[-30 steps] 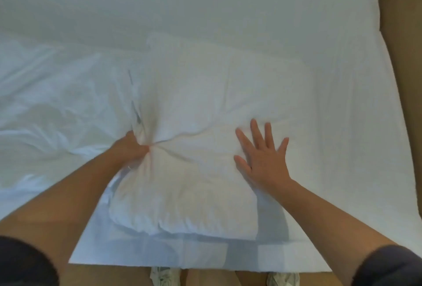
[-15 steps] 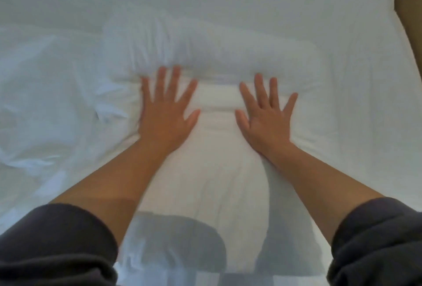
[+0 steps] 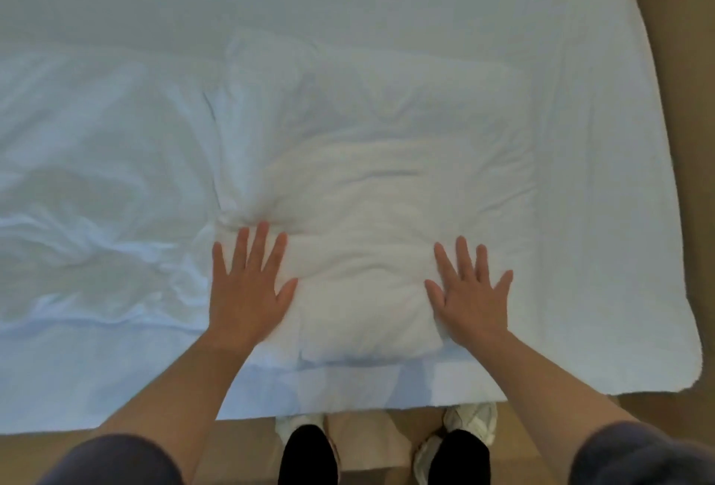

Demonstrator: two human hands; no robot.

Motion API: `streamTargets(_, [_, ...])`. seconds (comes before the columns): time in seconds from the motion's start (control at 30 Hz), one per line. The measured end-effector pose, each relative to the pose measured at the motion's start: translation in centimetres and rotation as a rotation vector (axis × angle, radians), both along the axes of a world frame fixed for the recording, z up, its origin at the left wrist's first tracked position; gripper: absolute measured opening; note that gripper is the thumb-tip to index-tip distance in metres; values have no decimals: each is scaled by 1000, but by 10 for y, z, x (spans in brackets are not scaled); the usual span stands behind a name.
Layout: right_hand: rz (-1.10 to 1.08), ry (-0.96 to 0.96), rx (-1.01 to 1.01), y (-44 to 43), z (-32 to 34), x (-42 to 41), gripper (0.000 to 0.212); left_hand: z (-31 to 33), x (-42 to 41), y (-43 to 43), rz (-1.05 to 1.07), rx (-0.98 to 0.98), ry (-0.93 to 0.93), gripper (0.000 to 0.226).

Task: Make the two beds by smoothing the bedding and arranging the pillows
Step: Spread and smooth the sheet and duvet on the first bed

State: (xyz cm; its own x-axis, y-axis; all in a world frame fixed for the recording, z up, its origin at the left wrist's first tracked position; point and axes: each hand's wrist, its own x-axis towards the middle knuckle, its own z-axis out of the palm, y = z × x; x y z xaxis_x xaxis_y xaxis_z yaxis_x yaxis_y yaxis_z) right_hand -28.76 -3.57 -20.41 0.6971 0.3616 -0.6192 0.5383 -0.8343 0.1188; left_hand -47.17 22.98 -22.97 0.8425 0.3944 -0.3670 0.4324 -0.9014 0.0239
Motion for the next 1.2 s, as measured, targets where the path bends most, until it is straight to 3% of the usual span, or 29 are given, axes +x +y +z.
streamTargets(0.07, [-47,17,-19,12,15,-7,61,7,-11,7,84,27,68,67])
streamTargets(0.17, [114,-31,50,38,43,-23,58,31,-20,10,37,41,65,67])
streamTargets(0.3, [287,6,102,79,63,-58,70,57,-51,20,81,80,19,61])
streamTargets(0.5, [407,8,301,152,63,-130,60,56,-132,66,149,69,113,80])
streamTargets(0.67, [463,55,473,254,22,-206,63,21,-174,158,62,88,145,102])
streamTargets(0.8, [469,46,321,316,-40,-246,69,-22,-207,212,-105,64,246,110])
streamTargets(0.9, [632,233,6,307,-56,-273,66,-28,-243,220,-316,-54,698,87])
streamTargets(0.97, [680,320,-90,304,-38,-280,55,-8,-247,223,-298,-206,851,66])
streamTargets(1.03, [564,329,78,321,-16,-273,44,15,-240,233,-194,-300,681,43])
streamTargets(1.1, [465,142,402,355,-8,-256,44,18,-224,248,-217,-137,170,26])
streamTargets(1.17, [399,-2,510,393,-14,-238,44,5,-204,272,-196,30,-131,46])
streamTargets(1.2, [382,-2,460,409,-21,-233,55,-2,-194,287,-151,59,-113,63])
